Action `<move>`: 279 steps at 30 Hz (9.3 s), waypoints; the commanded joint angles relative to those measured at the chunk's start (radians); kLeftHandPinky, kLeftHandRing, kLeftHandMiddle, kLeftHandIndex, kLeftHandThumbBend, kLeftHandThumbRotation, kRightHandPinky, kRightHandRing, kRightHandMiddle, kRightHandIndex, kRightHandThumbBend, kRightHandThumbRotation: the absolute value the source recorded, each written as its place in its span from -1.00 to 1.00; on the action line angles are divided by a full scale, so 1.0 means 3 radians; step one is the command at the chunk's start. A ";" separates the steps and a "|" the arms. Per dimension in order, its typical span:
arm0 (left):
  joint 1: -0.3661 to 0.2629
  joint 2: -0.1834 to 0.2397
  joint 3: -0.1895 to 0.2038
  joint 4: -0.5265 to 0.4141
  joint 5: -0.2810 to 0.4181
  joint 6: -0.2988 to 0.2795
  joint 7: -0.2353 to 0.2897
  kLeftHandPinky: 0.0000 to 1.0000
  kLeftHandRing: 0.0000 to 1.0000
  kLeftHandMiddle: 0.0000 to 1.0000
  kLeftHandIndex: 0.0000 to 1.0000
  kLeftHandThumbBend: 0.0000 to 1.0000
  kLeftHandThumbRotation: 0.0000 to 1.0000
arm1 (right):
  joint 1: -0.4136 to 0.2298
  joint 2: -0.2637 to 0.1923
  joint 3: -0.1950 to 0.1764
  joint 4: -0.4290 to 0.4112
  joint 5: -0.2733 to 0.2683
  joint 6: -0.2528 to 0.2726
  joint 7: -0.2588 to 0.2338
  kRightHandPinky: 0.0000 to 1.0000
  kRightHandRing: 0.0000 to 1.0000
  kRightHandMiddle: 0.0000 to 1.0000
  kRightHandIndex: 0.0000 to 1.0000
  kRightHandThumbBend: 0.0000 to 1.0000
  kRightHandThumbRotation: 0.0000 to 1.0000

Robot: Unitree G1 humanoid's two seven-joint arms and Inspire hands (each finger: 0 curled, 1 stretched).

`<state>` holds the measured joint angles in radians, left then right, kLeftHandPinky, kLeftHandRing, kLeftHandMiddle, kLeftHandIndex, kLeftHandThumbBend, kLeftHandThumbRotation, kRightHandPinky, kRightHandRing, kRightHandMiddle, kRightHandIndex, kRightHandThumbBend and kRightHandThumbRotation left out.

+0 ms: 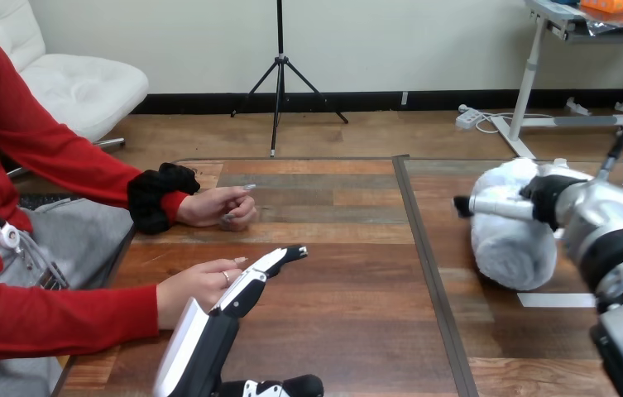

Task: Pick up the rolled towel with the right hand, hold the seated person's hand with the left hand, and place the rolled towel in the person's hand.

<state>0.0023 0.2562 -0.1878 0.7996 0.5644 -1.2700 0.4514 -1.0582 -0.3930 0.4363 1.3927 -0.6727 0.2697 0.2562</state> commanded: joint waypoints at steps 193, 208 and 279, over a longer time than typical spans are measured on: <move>-0.0242 -0.0010 0.0241 -0.0009 -0.0275 -0.0232 -0.0526 0.64 0.72 0.70 0.68 0.97 0.55 | 0.0906 -0.1226 -0.0621 -0.1189 0.0343 -0.4030 -0.0897 -0.21 -0.11 0.00 0.06 1.00 -0.96; -0.0279 -0.0036 0.0216 0.0027 -0.0297 -0.0219 -0.0543 0.64 0.72 0.70 0.68 0.99 0.55 | 0.0974 -0.1042 -0.0747 -0.1297 0.0417 -0.3223 -0.1505 -0.04 0.07 0.17 0.27 0.86 -0.67; -0.0428 -0.0171 0.0154 0.0173 -0.0270 -0.0264 -0.0549 0.65 0.73 0.69 0.67 0.98 0.53 | -0.0225 0.0071 -0.0324 -0.0140 0.0459 -0.0010 -0.0271 0.06 0.60 0.72 0.85 1.00 0.87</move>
<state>-0.0600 0.2161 -0.1424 0.8535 0.5143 -1.3250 0.2879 -1.0209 -0.3888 0.2694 1.3455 -0.4755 0.2907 0.1213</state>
